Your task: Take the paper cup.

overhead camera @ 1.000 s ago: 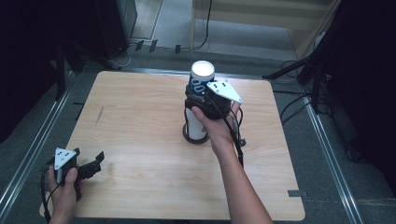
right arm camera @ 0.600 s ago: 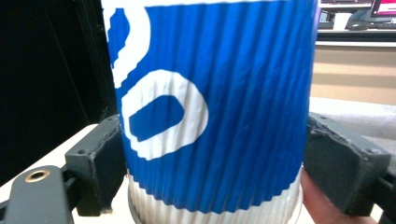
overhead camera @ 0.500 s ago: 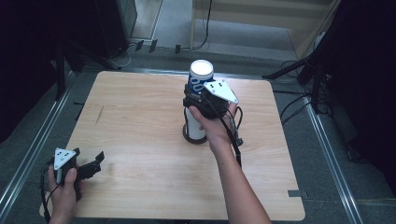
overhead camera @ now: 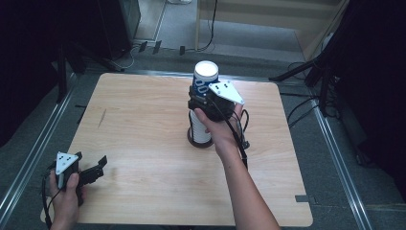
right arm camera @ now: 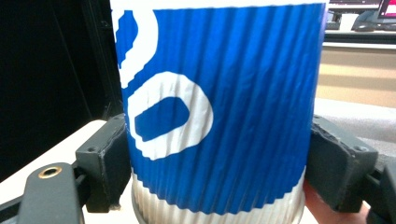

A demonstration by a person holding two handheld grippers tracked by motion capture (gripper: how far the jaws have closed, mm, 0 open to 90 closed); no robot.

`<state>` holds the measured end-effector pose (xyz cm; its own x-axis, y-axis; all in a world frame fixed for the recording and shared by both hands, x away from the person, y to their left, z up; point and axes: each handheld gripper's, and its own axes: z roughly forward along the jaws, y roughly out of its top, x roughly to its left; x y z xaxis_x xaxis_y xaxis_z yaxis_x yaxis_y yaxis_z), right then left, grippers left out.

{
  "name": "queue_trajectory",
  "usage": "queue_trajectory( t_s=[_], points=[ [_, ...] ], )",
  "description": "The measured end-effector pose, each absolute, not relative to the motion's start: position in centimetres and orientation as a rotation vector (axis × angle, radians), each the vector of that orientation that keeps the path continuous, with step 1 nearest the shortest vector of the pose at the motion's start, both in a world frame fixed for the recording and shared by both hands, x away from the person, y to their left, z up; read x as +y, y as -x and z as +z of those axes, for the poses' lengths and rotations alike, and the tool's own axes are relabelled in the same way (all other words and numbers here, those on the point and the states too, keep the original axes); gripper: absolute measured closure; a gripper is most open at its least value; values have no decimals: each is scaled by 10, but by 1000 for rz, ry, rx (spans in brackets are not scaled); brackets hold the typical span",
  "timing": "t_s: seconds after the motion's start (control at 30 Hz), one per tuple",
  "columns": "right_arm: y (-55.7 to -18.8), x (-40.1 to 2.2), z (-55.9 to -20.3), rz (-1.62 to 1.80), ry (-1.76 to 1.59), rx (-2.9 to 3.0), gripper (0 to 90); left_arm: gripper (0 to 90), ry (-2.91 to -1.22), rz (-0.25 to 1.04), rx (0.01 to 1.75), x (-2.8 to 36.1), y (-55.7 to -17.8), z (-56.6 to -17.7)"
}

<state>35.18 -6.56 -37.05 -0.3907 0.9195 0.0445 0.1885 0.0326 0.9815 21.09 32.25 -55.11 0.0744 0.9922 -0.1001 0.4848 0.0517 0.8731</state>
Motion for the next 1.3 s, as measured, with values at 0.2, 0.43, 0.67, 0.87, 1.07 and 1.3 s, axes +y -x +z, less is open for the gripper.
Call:
queue_trajectory(
  t_s=[0.2,0.43,0.67,0.87,1.07,1.3],
  points=[
    [-350,-67,-360,1438,-1123,1630,188,96,-1551,796,1522,322,-211,-551],
    [-350,-65,-347,1433,-1102,1622,189,97,-1552,800,1514,322,-211,-551],
    [-348,-63,-336,1451,-1082,1605,190,146,-1547,817,1514,321,-210,-551],
    [-349,-62,-327,1451,-1070,1595,189,145,-1549,821,1509,321,-210,-551],
    [-348,-62,-320,1453,-1056,1587,189,145,-1547,817,1513,321,-210,-551],
    [-347,-61,-311,1457,-1043,1572,189,145,-1547,816,1512,321,-210,-551]
  ],
)
